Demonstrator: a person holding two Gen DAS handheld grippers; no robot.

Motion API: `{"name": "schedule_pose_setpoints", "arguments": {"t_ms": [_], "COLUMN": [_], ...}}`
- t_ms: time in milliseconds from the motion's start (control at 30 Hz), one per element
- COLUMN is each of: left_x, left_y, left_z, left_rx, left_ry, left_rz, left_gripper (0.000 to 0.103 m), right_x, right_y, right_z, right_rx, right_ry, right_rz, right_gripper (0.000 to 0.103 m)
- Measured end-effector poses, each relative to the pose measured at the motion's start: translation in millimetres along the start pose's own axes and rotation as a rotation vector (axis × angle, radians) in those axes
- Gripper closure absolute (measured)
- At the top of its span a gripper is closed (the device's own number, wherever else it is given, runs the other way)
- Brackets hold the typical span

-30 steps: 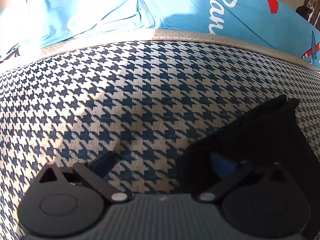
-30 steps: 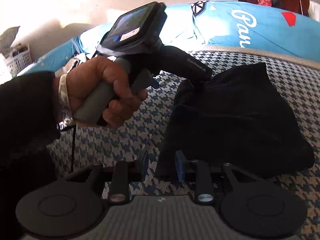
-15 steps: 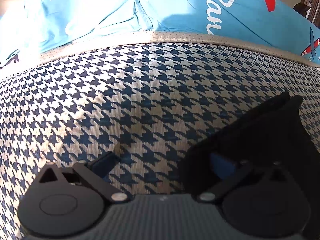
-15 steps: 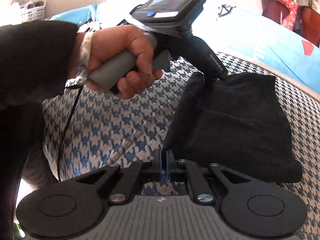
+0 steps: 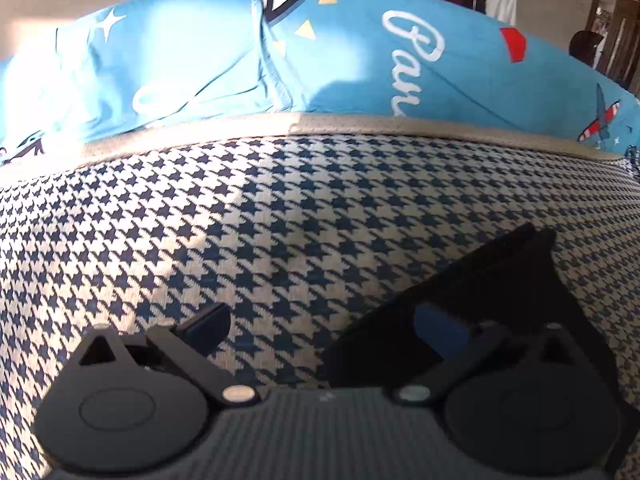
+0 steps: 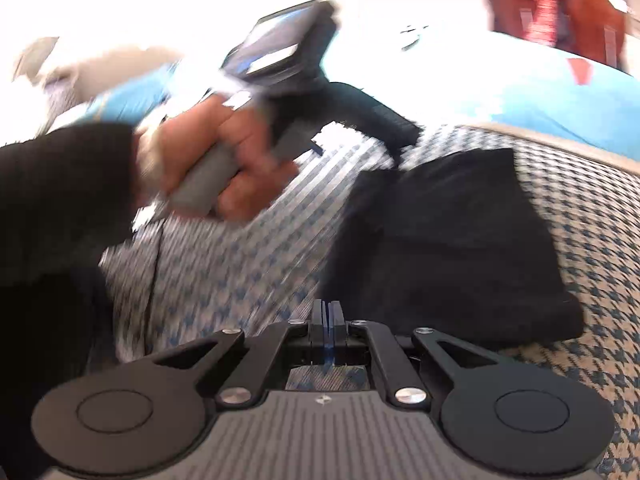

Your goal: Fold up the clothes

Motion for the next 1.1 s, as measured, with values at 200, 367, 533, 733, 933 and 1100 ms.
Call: {"name": "schedule_pose_setpoints", "arguments": {"t_ms": [200,367,533,733,933,1100], "left_x": [-1,4,19,29,35,37], "left_y": [40,61,68,62,57,59], "left_z": [9,21,24,18,11,8], "left_rx": [0.09,0.139,0.173,0.147,0.124,0.132], "left_ry": [-0.02,-0.046,-0.051,-0.035,-0.036,-0.032], "left_rz": [0.103,0.184,0.187,0.174,0.174,0.167], "left_gripper": [0.0,0.0,0.0,0.0,0.0,0.0], "right_x": [17,36,50,32,15,0], "right_y": [21,29,30,23,20,26], "right_z": [-13,-17,-8,10,17,18], "right_rx": [0.079,0.081,0.062,0.028,-0.008,0.06], "right_ry": [0.047,0.059,-0.02,-0.09,-0.124,-0.105], "right_rz": [0.109,0.188,0.223,0.205,0.207,0.179], "right_gripper": [0.099,0.099,0.099,0.1,0.101,0.102]}}
Point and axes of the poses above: each gripper's, at about its wrist camera, not at the fingertips, and x roughly the way its jaws point, y to its right, z to its underside, the point moved 8 cm from there along x, roughly the way its jaws point, and after that the axes turned 2 degrees about -z, right-handed, at the moved point
